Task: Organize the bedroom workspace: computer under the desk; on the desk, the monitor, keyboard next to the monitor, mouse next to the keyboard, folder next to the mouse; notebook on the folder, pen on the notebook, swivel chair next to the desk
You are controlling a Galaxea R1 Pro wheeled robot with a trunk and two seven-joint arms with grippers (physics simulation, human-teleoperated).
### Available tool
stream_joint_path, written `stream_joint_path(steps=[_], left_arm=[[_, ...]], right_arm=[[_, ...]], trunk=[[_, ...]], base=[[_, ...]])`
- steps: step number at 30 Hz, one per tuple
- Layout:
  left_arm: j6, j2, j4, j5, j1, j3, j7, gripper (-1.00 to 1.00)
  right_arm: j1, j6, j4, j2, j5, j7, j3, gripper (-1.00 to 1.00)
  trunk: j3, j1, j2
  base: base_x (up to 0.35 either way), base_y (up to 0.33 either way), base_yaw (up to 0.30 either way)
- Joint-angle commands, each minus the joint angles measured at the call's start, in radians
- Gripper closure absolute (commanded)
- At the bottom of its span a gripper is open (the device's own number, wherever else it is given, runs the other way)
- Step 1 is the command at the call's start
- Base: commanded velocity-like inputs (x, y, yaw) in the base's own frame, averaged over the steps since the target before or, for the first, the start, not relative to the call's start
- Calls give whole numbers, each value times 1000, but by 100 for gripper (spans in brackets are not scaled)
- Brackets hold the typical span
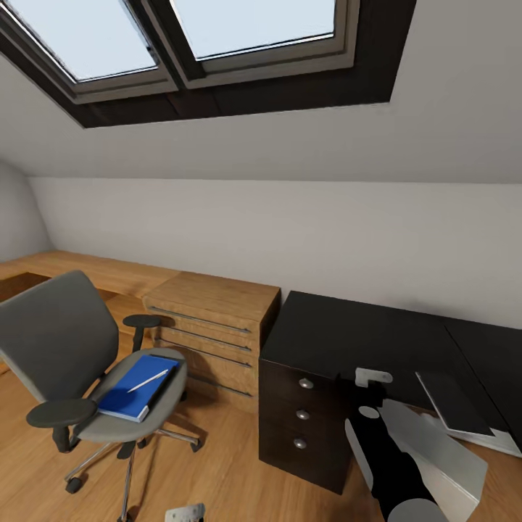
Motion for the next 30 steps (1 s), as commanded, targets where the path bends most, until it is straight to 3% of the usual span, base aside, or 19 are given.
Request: stream_joint_path(steps=[1,10,21,26,30], left_arm=[[-10,0,-4,3,-2,-8,6,-100],[-24,-7,-1,-20,-2,-1,0,-100],[-18,-43,-1,-37,-2,3,4,-100],[-15,-74,-11,-38,-46,4,6,-100],[3,-81,-118,-38,-128,5,8,-100]], right_arm=[[-1,8,-2,1,7,-1,-2,-100],[-1,8,0,3,7,-1,-2,-100],[2,7,3,3,7,-2,-2,-100],[3,7,3,3,8,-2,-2,-100],[3,7,2,2,9,-2,-2,-100]], trunk=[[-1,0,-1],[-1,0,-1],[-1,0,-1],[-1,0,-1],[-1,0,-1]], base=[[0,0,3],[0,0,0],[0,0,0],[0,0,0],[0,0,0]])
